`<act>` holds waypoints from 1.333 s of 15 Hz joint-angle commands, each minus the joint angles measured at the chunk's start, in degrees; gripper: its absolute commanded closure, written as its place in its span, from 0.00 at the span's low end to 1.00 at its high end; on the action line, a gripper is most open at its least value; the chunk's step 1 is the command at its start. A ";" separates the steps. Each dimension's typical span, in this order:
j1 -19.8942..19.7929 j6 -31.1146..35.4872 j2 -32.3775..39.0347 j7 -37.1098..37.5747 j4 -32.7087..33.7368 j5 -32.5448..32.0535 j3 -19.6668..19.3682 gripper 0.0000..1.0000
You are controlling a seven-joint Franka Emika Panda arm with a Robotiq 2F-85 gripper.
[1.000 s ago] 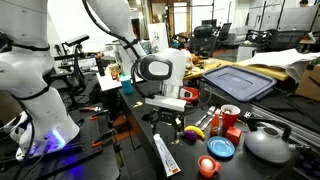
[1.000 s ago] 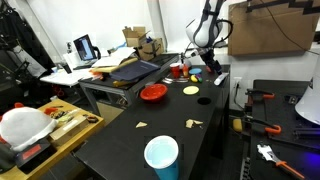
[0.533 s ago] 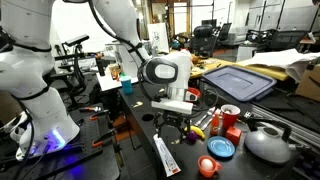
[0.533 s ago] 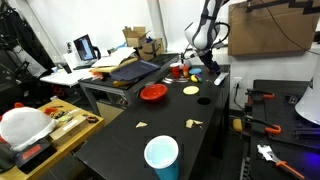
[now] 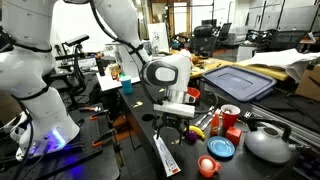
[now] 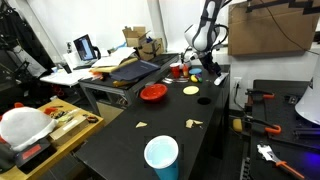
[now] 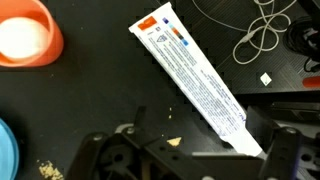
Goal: Move the toothpaste tube and red bowl to the left.
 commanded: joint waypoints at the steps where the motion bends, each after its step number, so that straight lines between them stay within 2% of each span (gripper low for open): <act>1: -1.59 -1.15 -2.49 -4.86 -2.05 0.59 1.20 0.00; 8: -1.92 -1.73 -3.54 -7.64 -3.49 1.60 1.34 0.00; 20: -1.40 -0.42 -2.72 -6.24 -3.98 1.66 1.29 0.00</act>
